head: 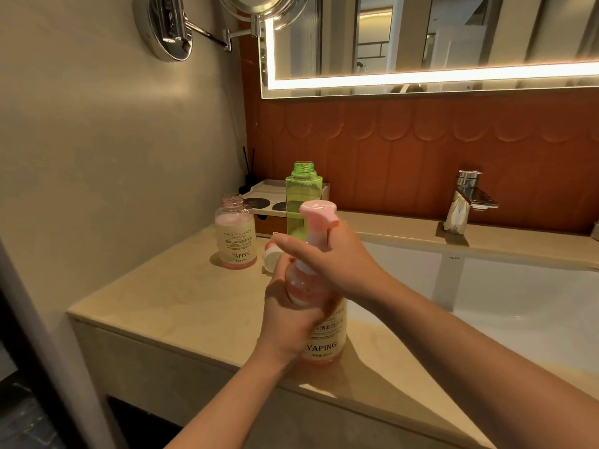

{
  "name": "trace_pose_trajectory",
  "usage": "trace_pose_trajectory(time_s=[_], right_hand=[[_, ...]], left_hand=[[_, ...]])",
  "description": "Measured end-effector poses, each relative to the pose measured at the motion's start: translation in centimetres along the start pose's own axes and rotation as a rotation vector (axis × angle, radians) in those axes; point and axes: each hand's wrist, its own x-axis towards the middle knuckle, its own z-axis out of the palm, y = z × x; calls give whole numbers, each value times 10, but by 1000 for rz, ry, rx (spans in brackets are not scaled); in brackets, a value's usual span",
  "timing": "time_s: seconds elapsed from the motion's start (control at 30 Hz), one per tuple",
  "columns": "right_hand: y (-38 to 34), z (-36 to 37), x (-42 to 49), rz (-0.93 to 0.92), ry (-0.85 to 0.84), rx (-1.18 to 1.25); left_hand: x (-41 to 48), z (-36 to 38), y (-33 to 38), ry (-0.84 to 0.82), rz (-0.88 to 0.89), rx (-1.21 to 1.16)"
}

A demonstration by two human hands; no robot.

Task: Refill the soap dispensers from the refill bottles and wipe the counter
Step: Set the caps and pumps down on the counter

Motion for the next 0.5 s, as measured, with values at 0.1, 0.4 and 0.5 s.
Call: trace_pose_trajectory(time_s=[0.1, 0.4, 0.5], right_hand=[[-3, -7, -8, -1, -121, 142], [-2, -32, -17, -116, -264, -78], [-5, -29, -15, -159, -111, -219]], left_hand=[[-1, 0, 1, 3, 27, 25], [-2, -3, 3, -50, 11, -18], [-2, -5, 5, -92, -8, -46]])
